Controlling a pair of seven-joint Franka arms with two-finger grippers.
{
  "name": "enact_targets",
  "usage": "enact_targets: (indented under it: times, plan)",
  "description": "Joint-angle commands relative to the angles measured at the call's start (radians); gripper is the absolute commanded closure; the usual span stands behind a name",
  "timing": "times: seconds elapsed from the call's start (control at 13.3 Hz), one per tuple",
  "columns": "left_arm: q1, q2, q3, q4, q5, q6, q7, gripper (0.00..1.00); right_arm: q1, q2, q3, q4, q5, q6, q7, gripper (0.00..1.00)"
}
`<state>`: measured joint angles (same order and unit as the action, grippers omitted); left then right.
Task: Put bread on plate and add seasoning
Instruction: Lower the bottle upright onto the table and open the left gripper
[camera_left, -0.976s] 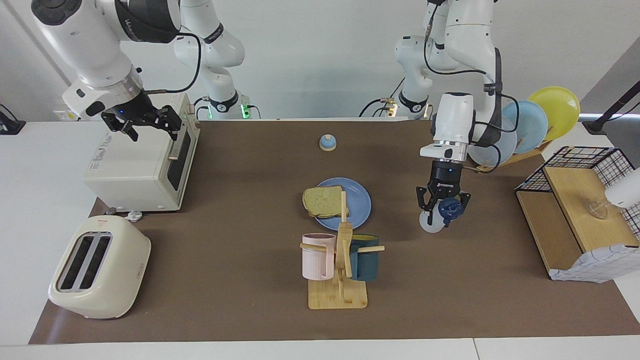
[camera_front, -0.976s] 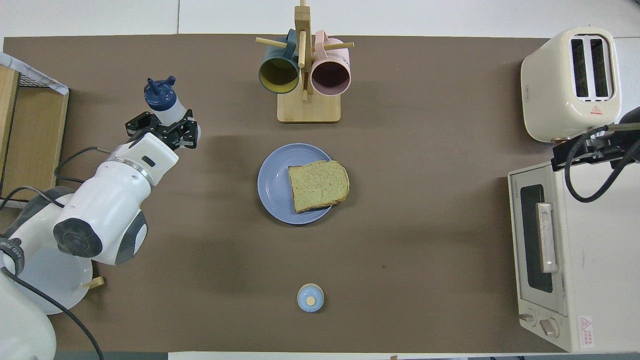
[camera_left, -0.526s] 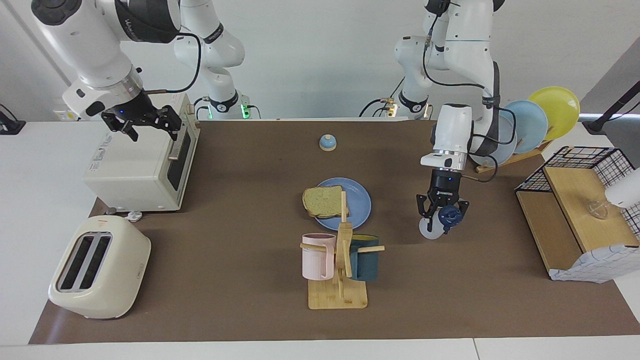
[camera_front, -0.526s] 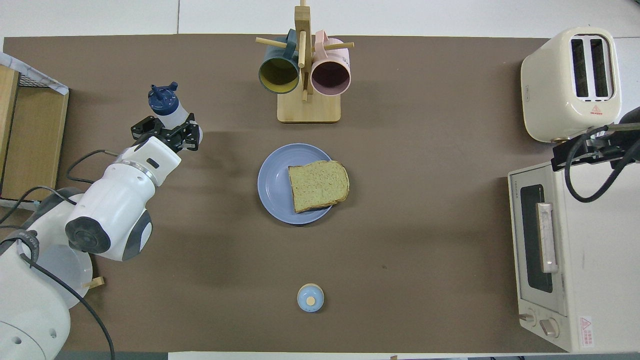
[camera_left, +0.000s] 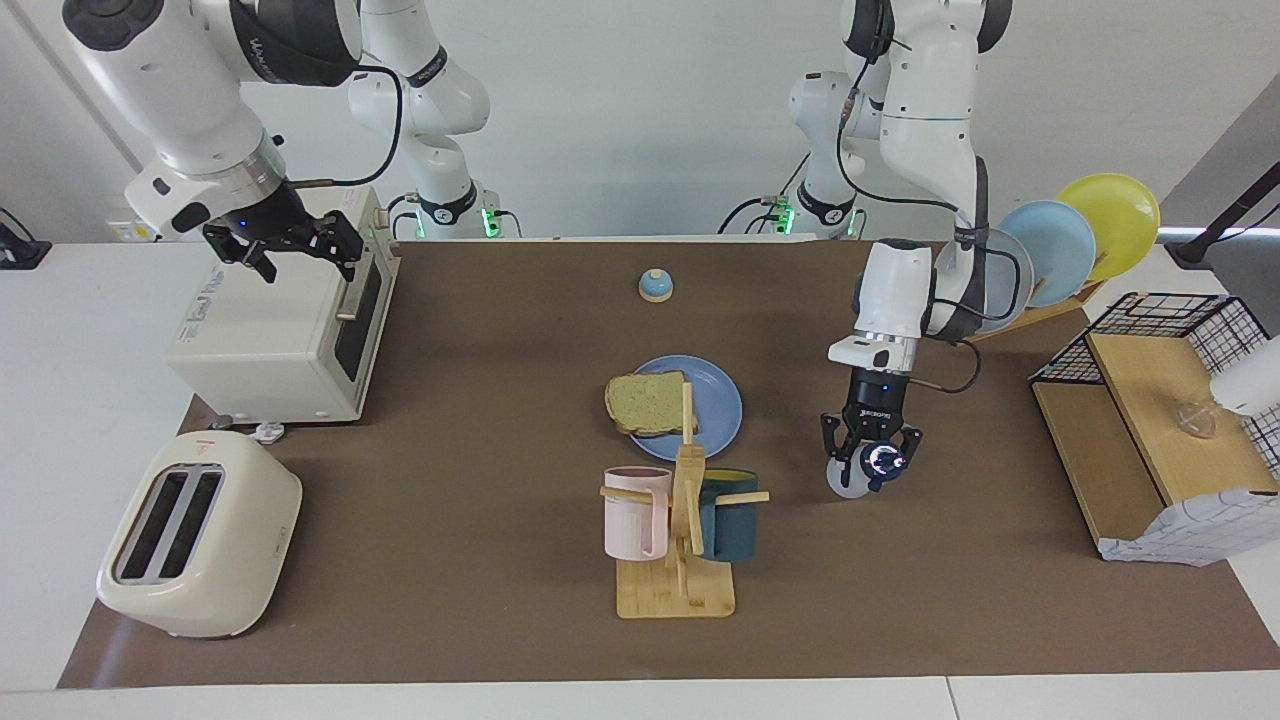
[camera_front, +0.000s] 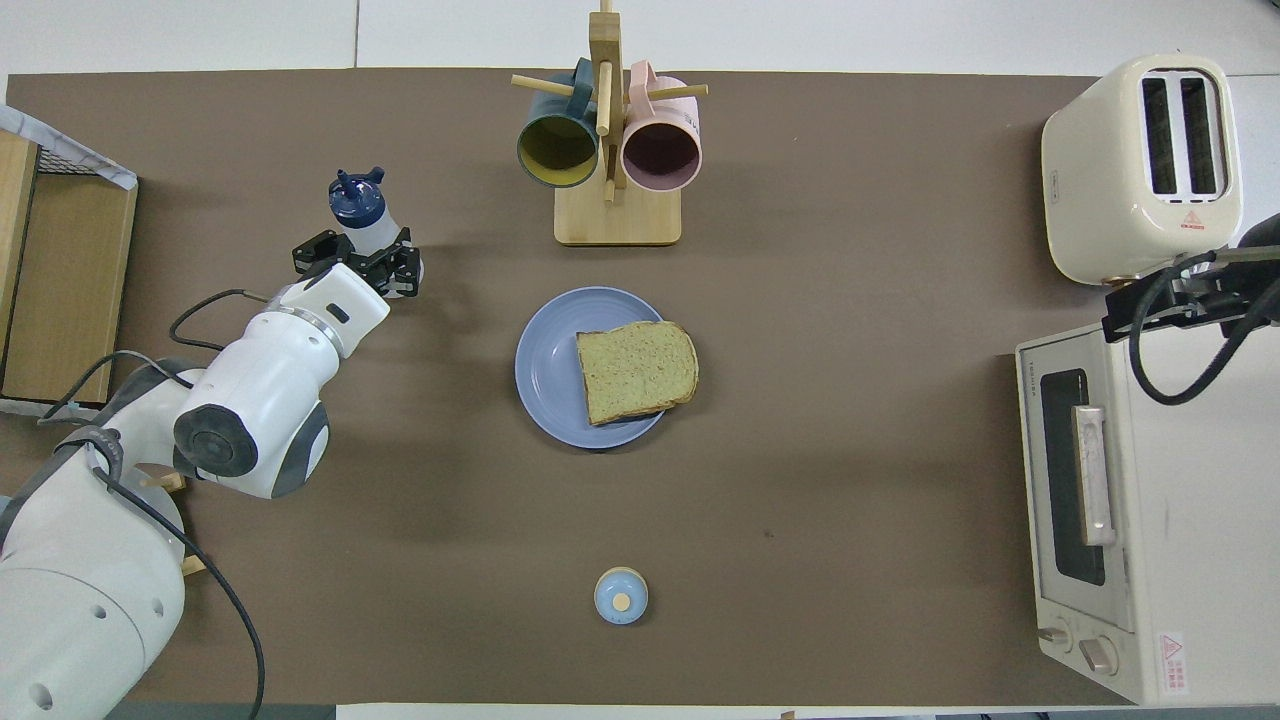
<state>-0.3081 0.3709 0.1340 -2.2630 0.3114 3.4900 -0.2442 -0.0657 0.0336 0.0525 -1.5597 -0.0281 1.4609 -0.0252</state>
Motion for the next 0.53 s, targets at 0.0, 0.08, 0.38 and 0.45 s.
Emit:
enact_targets:
  times: [0.0,0.08,0.38,0.45]
  plan:
    - [-0.003,0.014,0.003,0.008,0.012,0.017,-0.004,1.0,-0.01,-0.003,0.006,-0.002,-0.001,0.003,-0.021,0.0]
    - [-0.002,0.013,0.003,0.003,0.012,0.017,-0.004,1.0,-0.01,-0.003,0.006,-0.002,-0.001,0.003,-0.021,0.0]
    - [0.003,0.003,0.003,-0.029,0.014,0.014,-0.001,0.72,-0.01,-0.003,0.006,-0.002,-0.001,0.003,-0.021,0.0]
    - [0.004,0.002,0.003,-0.033,0.014,0.014,-0.003,0.56,-0.01,-0.003,0.006,-0.002,-0.001,0.003,-0.021,0.0]
